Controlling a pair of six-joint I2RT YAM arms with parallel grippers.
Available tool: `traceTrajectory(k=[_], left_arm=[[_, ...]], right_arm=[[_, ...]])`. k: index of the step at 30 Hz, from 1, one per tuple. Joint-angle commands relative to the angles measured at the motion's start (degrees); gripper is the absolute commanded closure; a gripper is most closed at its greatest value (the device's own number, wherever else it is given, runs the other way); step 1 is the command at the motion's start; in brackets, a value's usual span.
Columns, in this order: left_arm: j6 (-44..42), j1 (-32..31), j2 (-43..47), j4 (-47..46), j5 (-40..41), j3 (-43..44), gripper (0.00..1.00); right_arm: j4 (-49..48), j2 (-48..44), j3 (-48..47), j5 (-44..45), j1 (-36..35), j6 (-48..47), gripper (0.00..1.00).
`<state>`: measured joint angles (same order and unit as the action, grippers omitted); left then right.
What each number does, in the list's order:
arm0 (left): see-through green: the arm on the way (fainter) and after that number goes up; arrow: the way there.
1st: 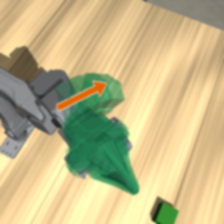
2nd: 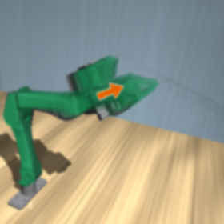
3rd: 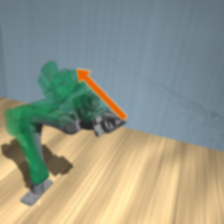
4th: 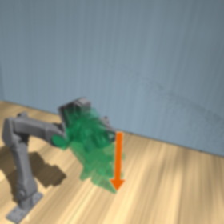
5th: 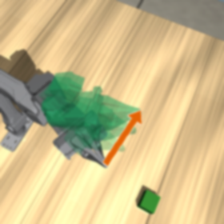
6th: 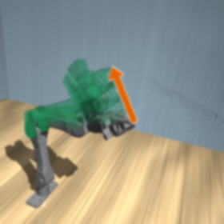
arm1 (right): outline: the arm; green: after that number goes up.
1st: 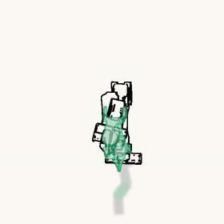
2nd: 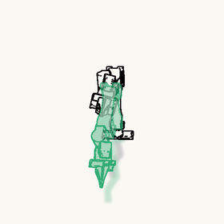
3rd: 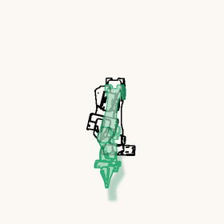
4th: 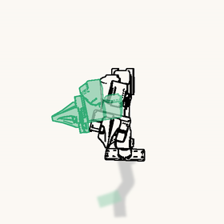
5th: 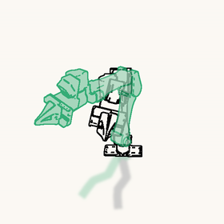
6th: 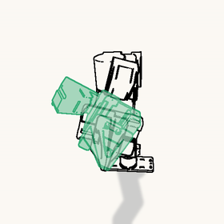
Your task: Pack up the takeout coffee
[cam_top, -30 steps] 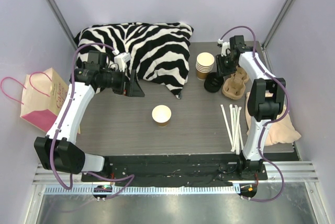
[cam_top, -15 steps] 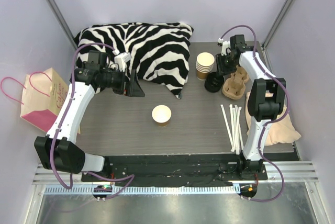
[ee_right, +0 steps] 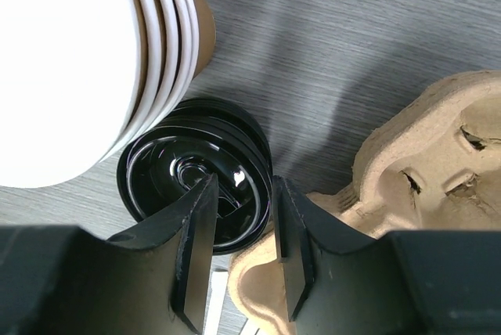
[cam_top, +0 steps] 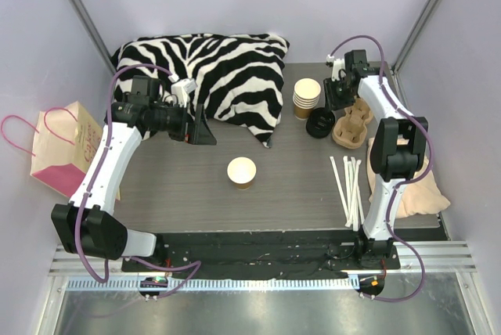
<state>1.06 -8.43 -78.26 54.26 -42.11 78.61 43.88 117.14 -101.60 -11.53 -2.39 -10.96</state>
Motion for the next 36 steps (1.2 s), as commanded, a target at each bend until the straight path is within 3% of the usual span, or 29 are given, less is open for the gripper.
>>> traceTrajectory(k=[1,12,14,18,22,36], left_arm=[[-0.5,0.3,0.7,-1.1,-1.3,0.3,0.0],[-0.4,0.3,0.4,-1.5,-1.7,0.1,0.0],[-0.4,0.4,0.4,-1.5,-1.6,0.1,0.0],[-0.4,0.4,0.4,-1.6,-1.5,0.0,0.0],[-0.4,0.3,0.5,-1.6,-1.5,0.1,0.0],[-0.7,0.4,0.5,-1.3,-1.7,-0.2,0.0]], right_arm=[[-0.7,0.5,-2.0,1.1,0.0,-1.3,0.59],[-0.5,1.2,-1.5,0.7,0.0,-2.3,0.64],[-0.5,1.2,-1.6,0.9,-0.1,-2.2,0.68],[-0.5,1.3,-2.0,1.7,0.0,-2.3,0.87],[-0.3,0.8,-2.5,2.0,0.0,-2.4,0.99],[2.1,-2.8,-2.7,-0.9,0.7,-3.1,0.99]])
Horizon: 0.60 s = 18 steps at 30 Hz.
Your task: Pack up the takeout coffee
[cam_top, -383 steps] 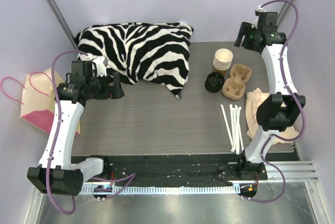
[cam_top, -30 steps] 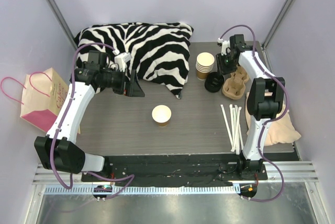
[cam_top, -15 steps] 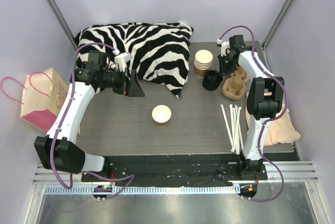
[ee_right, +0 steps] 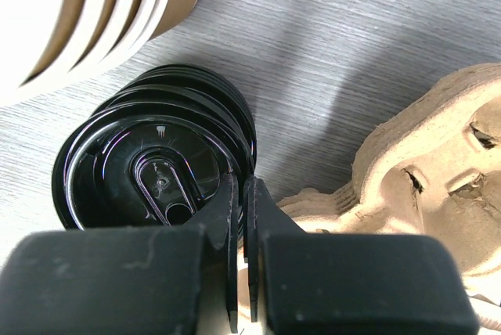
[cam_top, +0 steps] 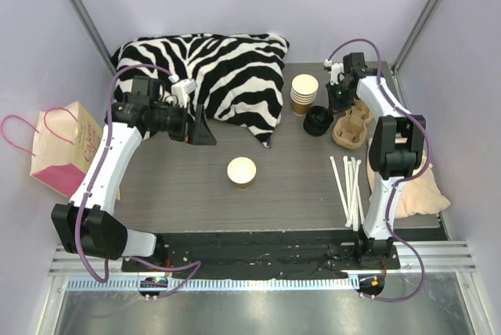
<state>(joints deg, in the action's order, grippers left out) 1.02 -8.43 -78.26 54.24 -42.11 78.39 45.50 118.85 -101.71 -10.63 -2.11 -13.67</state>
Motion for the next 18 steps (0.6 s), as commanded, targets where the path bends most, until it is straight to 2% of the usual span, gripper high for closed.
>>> traceTrajectory(k=[1,18], left_arm=[[-0.8,0.4,0.6,-1.4,-1.9,0.0,0.0],[-2.4,0.3,2.1,-4.0,-7.4,-0.3,0.0]], right_arm=[[0.5,-4.5,-2.7,-2.4,0.5,-0.3,0.99],[4.1,-5.6,-6.5,-9.8,1.3,2.1,0.99]])
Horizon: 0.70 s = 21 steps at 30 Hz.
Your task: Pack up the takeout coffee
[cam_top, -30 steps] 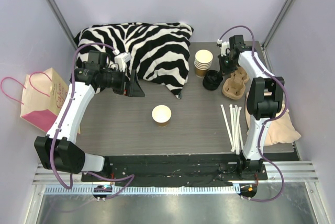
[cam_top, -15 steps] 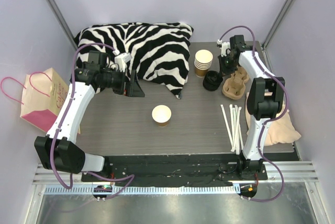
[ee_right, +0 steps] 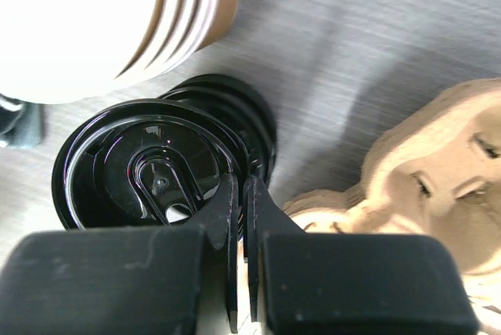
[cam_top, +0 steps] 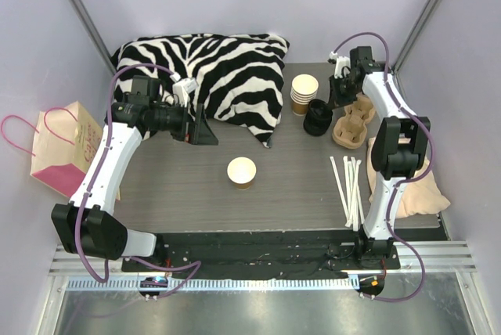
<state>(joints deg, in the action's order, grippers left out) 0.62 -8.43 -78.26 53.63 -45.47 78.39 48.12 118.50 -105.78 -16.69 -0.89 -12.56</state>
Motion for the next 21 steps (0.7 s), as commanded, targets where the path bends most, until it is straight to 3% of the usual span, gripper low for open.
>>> traceTrajectory(k=[1,9,12,16,21], left_arm=[[-2.1,0.3,2.7,-4.0,-4.3,-0.7,0.0],[-5.8,0.2,9.2,-11.4,-4.2,-4.3,0.0],[-12.6,-1.6,11.5,-10.3,-4.9,-4.7,0.0],[-27.0,-10.4,16.1,-7.8,-1.0,-6.8,0.0],[-43.8,-26.3,23.1,-9.9,12.7,-13.0,0.0]], right_arm=[[2.3,-5.6,-2.4,-5.7,0.1,1.2,0.99],[5.5,-16.6,5.0,-16.3,-3.6,3.2,0.99],[9.6,-18.0,6.8,-24.0,-7.2,2.5,0.99],[16.4,-17.8,6.9,-26.5,-15.1,-2.6,0.99],[18.6,-18.3,9.4,-26.5,-24.4,-3.3,0.99]])
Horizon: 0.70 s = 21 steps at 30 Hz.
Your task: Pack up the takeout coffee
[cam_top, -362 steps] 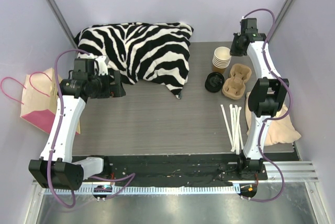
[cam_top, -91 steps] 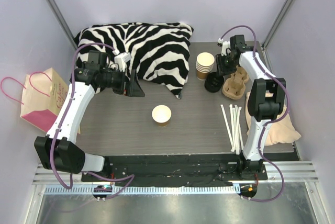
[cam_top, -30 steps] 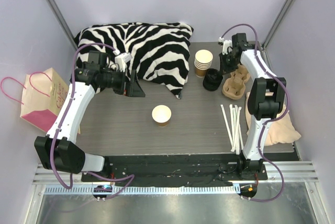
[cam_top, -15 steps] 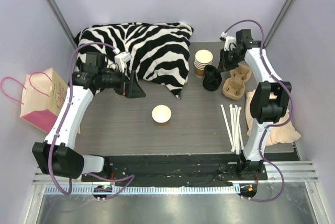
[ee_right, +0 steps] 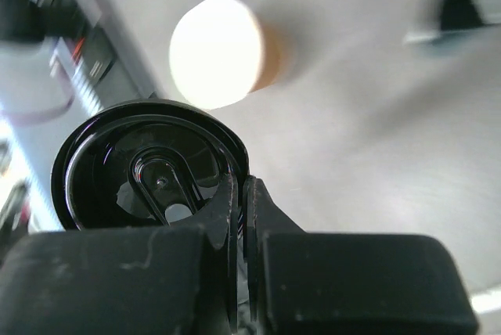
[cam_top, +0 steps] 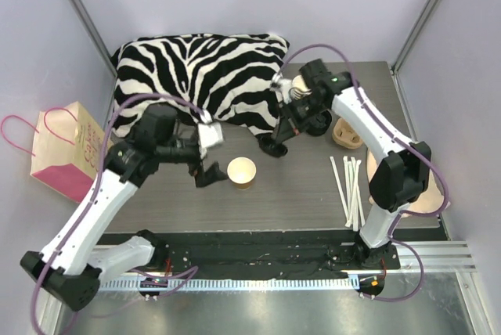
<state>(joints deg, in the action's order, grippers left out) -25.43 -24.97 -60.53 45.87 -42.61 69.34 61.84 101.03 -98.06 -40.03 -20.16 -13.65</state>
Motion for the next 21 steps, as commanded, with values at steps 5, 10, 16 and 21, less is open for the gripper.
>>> traceTrajectory(k=[5,10,16,21], left_arm=[[-25.1,-22.3,6.7,-6.9,22.4,-7.6,0.0],[-26.2,-30.4,3.5,-12.7,31.3,-8.7,0.0],[-24.2,-34.3,0.0,-15.2,34.4,-7.8,0.01],[-21.9,-34.9,-2.7,-13.8,33.0,-6.1,0.17]], right_arm=[[5.2,-0.4,4.5,-4.3,-9.9,-0.5,0.99],[5.1,0.4,6.2,-6.1,-13.4,1.0,0.99],[6.1,0.4,5.9,-9.4,-15.2,0.9,0.99],[7.4,0.5,5.8,-11.1,-16.0,0.0,0.99]])
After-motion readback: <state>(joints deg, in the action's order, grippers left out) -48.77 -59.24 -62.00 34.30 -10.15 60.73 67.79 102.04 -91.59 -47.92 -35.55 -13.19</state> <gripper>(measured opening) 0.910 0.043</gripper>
